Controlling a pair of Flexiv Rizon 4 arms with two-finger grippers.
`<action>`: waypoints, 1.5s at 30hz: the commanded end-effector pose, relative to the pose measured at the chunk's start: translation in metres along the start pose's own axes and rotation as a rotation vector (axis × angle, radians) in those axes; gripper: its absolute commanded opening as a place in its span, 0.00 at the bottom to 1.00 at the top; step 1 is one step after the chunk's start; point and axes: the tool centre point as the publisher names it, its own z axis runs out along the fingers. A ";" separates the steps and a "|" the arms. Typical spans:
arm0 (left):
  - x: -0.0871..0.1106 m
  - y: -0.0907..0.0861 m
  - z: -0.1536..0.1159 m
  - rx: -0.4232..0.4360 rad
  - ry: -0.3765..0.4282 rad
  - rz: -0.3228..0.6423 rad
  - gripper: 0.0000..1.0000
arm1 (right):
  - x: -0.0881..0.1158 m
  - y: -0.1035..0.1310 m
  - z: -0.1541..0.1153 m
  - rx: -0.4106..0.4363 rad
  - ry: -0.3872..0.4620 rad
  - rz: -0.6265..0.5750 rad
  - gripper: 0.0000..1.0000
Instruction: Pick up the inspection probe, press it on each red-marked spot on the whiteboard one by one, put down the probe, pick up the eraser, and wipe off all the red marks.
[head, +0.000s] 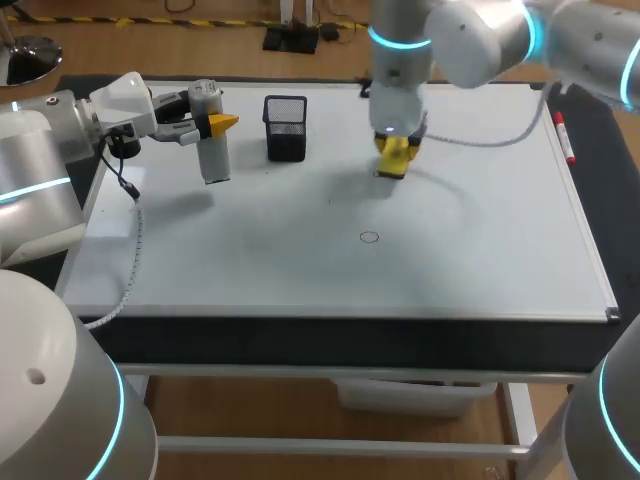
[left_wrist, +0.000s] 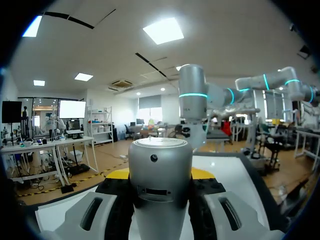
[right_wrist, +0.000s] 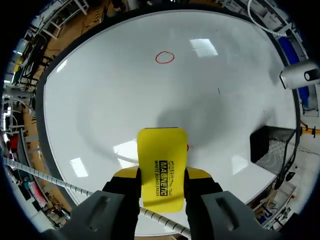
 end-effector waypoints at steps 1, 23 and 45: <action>0.000 0.000 0.000 0.004 -0.001 0.002 0.00 | 0.035 -0.027 -0.004 -0.017 -0.014 0.076 0.00; 0.000 0.000 0.000 0.004 -0.001 0.002 0.00 | 0.159 -0.091 0.003 -0.028 0.027 0.387 0.00; 0.028 -0.004 0.019 0.003 0.034 0.042 0.00 | 0.159 -0.091 0.003 -0.028 0.027 0.387 0.00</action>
